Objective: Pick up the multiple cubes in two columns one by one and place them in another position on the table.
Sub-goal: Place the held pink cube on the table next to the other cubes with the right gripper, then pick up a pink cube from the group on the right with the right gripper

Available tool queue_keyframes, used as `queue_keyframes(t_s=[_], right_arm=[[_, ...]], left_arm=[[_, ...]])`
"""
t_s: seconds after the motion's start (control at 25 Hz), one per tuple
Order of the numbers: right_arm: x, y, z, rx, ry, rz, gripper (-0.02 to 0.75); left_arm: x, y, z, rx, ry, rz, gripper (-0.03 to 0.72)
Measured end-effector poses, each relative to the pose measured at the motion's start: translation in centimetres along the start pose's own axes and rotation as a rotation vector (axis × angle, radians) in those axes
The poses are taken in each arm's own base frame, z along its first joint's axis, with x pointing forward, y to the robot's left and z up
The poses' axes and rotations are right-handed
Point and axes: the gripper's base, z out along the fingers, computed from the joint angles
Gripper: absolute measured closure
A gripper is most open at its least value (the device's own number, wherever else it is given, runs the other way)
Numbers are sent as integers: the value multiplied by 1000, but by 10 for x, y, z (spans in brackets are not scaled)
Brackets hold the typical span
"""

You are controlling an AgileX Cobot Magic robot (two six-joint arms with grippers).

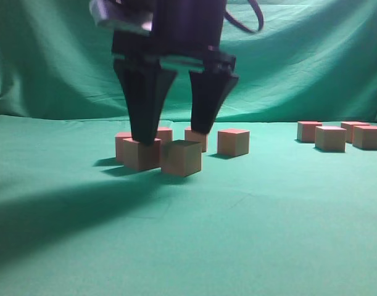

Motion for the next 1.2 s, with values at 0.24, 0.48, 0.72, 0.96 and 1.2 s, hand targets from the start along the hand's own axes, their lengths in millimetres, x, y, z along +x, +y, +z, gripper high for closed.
queue_keyframes(t_s=[0.24, 0.48, 0.72, 0.96, 1.2], right_arm=[[-20, -9, -53, 73, 12, -1, 94], [-21, -16, -111, 220, -102, 86, 94], [15, -69, -167, 324, -210, 403, 178], [75, -130, -154, 316, -110, 675, 178], [117, -155, -102, 285, -36, 824, 178]], left_arm=[[0, 0, 0, 0, 0, 0, 688], [0, 0, 0, 0, 0, 0, 688], [0, 0, 0, 0, 0, 0, 688], [0, 0, 0, 0, 0, 0, 688], [0, 0, 0, 0, 0, 0, 688]])
